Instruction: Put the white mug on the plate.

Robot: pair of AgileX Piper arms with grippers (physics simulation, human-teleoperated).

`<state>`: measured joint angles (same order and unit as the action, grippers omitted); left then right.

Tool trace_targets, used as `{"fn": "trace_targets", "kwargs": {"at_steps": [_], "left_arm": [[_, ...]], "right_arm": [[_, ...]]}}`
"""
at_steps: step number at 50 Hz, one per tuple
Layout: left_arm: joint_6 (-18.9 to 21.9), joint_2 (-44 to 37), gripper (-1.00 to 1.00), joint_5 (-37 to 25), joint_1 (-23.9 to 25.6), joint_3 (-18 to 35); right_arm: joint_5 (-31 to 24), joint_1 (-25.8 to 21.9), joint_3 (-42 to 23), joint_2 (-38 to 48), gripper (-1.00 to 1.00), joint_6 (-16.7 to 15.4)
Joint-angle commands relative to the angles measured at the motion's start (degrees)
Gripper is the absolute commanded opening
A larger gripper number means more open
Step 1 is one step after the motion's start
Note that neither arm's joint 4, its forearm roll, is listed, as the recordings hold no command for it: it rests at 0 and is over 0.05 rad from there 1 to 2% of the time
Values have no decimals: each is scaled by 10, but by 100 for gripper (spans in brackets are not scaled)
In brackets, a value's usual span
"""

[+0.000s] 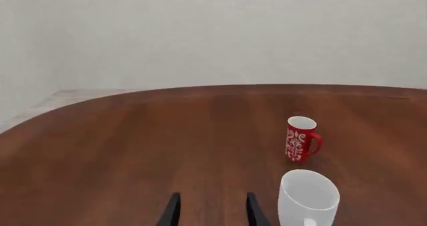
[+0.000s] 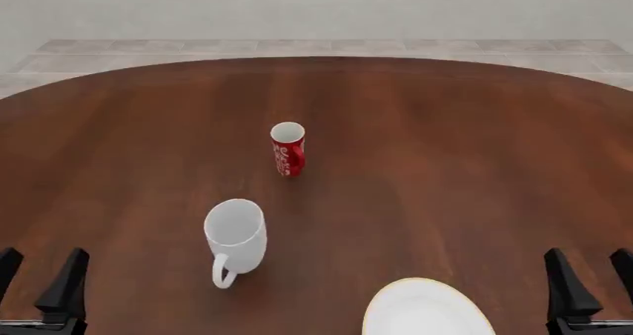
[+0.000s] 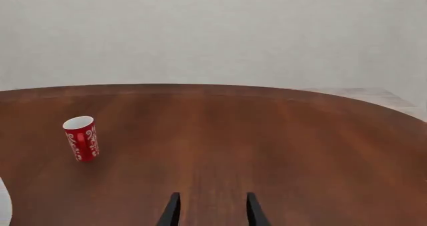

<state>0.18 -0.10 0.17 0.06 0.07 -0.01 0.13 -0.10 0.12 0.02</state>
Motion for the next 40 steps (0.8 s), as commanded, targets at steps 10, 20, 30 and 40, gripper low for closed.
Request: {"fn": "trace_targets", "kwargs": {"at_steps": [10,20,30,40], "left_arm": [[13,1,100,1,10,-1],[38,1,100,1,8,-1],[47,1,100,-6,11,-1],[52,1,100,-40,34,-1]], "right_arm": [[1,-1,-2,3,100,0],[3,-1,-1,4,100,0],[3,-1,-1,4,100,0],[3,-1,-1,4,100,0]]}}
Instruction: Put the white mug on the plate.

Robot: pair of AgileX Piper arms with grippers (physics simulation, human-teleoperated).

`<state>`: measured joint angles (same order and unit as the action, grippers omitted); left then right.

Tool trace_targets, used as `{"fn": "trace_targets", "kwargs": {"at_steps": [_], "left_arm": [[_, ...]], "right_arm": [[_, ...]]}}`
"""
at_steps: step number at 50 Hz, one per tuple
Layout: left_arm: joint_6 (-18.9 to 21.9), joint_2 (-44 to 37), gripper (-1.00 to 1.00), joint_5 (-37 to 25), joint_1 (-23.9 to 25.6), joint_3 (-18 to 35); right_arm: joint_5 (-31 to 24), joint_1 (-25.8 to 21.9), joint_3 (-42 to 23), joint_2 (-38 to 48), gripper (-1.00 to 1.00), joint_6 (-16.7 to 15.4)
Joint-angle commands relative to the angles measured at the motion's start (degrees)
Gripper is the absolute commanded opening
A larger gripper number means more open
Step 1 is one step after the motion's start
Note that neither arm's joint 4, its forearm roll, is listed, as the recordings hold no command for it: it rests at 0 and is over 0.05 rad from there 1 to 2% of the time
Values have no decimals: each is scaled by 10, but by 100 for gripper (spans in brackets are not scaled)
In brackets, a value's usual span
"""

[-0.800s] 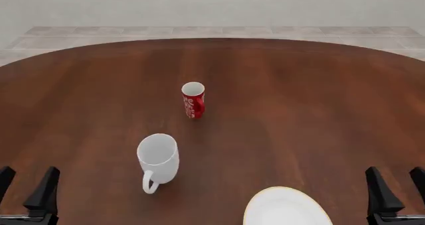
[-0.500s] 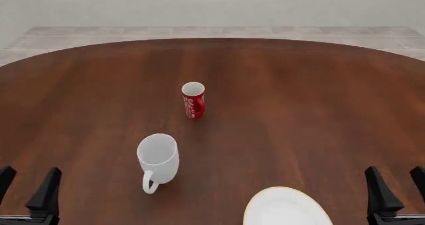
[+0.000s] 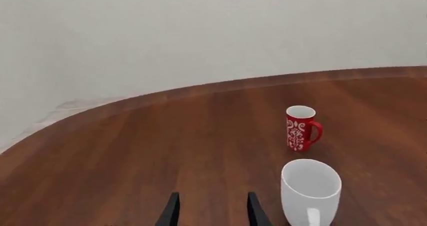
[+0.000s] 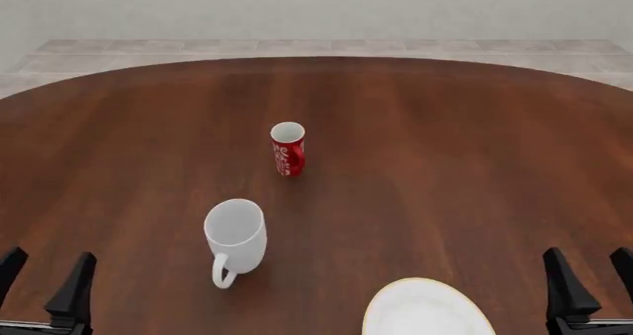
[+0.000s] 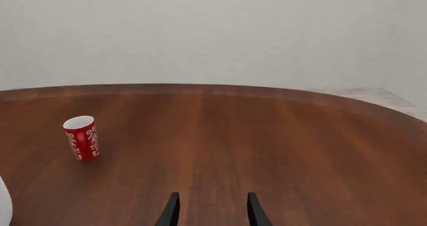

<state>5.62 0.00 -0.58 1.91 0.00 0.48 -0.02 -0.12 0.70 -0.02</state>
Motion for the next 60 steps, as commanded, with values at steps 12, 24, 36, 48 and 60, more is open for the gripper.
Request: {"fn": "trace_targets", "kwargs": {"at_steps": [12,24,36,48,60], "left_arm": [[-31,-56,100,-66,75,17],[-27,-151,100,-90,112,63],[-76,-187,100,-155,153,117],[-115,-264,100,-175,178,164],[-125,-309,100,-178,207,174]], "right_arm": [[-2,0,0,-1,100,0],[-2,0,0,-2,100,0],[-2,0,0,-2,100,0],[-2,0,0,-2,100,0],[-2,0,0,-2,100,0]]}}
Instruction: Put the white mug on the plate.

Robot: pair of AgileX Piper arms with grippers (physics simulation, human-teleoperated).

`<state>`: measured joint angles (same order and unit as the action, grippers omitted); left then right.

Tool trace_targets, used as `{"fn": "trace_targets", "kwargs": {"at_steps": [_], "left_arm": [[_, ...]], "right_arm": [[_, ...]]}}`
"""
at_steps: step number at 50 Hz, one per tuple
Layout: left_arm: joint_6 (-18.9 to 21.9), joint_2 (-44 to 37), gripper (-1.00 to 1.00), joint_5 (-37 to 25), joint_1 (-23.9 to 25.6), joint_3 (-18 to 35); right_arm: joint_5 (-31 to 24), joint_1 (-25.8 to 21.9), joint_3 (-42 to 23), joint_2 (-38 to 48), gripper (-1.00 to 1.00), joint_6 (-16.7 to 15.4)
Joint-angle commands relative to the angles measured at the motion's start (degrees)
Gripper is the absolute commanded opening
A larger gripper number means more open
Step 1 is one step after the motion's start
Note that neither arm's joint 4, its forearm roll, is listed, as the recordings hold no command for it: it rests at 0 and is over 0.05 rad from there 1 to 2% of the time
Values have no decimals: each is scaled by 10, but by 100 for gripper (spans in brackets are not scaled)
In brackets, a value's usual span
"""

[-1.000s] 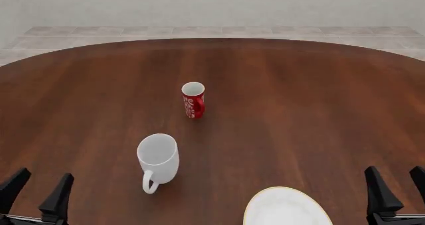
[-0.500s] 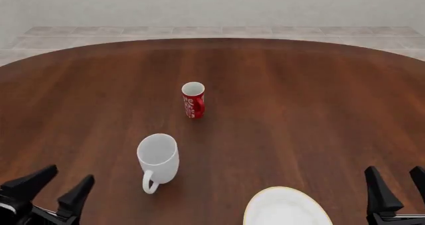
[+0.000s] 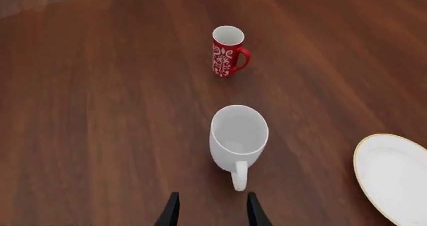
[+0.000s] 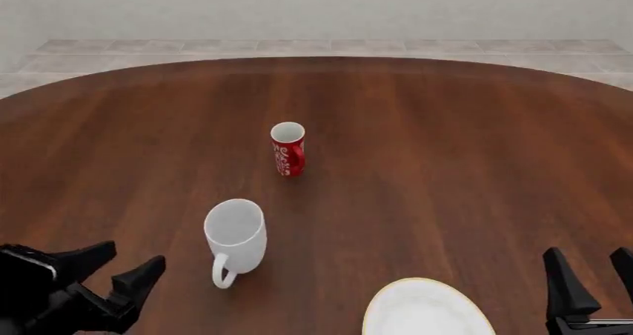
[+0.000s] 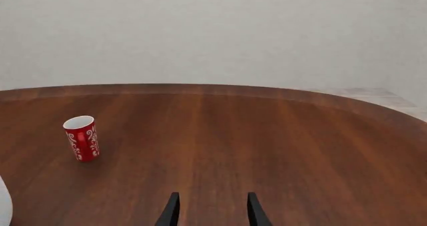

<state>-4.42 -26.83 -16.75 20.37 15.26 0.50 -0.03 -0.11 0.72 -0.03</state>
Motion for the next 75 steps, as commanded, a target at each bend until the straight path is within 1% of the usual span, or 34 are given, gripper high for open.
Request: {"fn": "trace_targets", "kwargs": {"at_steps": [1,4,5,7,8,9,10,12,23,35,38,41,43,48,51,56,57,59,65,75], "left_arm": [[-25,-42,100,1,25,3],[-28,-55,100,17,32,-8],[-25,-56,100,12,36,-2],[-28,-64,100,22,39,-9],[-27,-64,100,20,42,-7],[-30,-69,100,-2,43,16],[-29,-70,100,-5,44,21],[-30,-75,100,25,46,-5],[-46,-98,100,45,69,-7],[-56,-152,100,104,72,-21],[-70,-170,100,120,75,-24],[-73,-182,100,132,78,-26],[-74,-204,100,156,78,-30],[-77,-228,100,178,81,-33],[-79,-256,100,206,86,-39],[-81,-273,100,222,86,-41],[-91,-286,100,232,90,-43],[-96,-289,100,238,94,-47],[-94,-320,100,271,91,-53],[-101,-350,100,296,98,-53]], "right_arm": [[-2,0,-1,-2,100,0],[-2,0,-1,-2,100,0],[-2,0,-1,-2,100,0],[-2,0,-1,-2,100,0],[-2,0,-1,-2,100,0],[-2,0,-1,-2,100,0],[-2,0,-1,-2,100,0],[-2,0,-1,-2,100,0],[-2,0,-1,-2,100,0],[-2,0,-1,-2,100,0],[-2,0,-1,-2,100,0],[-2,0,-1,-2,100,0],[-2,0,-1,-2,100,0],[-2,0,-1,-2,100,0],[-2,0,-1,-2,100,0],[-2,0,-1,-2,100,0],[-2,0,-1,-2,100,0],[-2,0,-1,-2,100,0],[-2,0,-1,-2,100,0],[-2,0,-1,-2,100,0]]}}
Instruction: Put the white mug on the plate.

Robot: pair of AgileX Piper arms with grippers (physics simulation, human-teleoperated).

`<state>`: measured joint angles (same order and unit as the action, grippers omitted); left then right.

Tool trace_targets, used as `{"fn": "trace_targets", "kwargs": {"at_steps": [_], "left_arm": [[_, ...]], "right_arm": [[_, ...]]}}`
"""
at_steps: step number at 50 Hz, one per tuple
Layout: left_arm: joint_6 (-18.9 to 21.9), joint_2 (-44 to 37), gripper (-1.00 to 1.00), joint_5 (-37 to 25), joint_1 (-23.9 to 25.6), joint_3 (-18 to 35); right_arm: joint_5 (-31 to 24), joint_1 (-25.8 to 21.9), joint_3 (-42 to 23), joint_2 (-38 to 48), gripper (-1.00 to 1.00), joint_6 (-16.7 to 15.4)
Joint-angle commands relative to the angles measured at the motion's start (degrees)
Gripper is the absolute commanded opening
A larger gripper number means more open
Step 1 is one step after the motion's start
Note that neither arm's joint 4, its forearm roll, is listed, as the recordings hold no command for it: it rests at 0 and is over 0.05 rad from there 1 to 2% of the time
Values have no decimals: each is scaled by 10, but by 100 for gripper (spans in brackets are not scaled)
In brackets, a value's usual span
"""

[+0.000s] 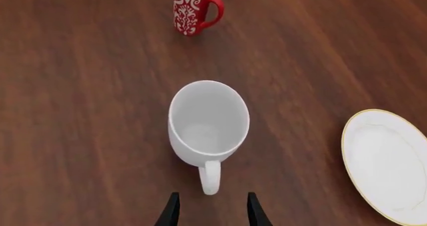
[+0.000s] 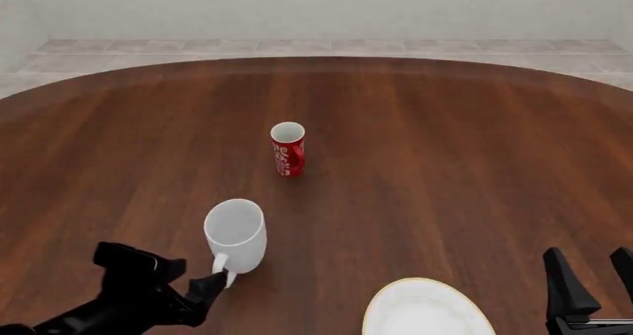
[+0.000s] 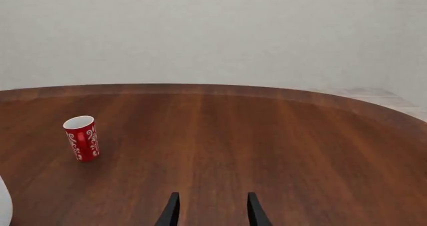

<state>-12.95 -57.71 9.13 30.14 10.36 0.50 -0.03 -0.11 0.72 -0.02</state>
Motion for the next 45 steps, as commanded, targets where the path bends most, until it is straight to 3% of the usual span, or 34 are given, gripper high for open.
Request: {"fn": "trace_targets", "kwargs": {"at_steps": [1,45], "left_arm": [[-15,-47,100,44,0,-5],[-9,-186,100,157,-8,5]], "right_arm": [[-2,0,-1,-2,100,0],[-2,0,-1,-2,100,0]]}}
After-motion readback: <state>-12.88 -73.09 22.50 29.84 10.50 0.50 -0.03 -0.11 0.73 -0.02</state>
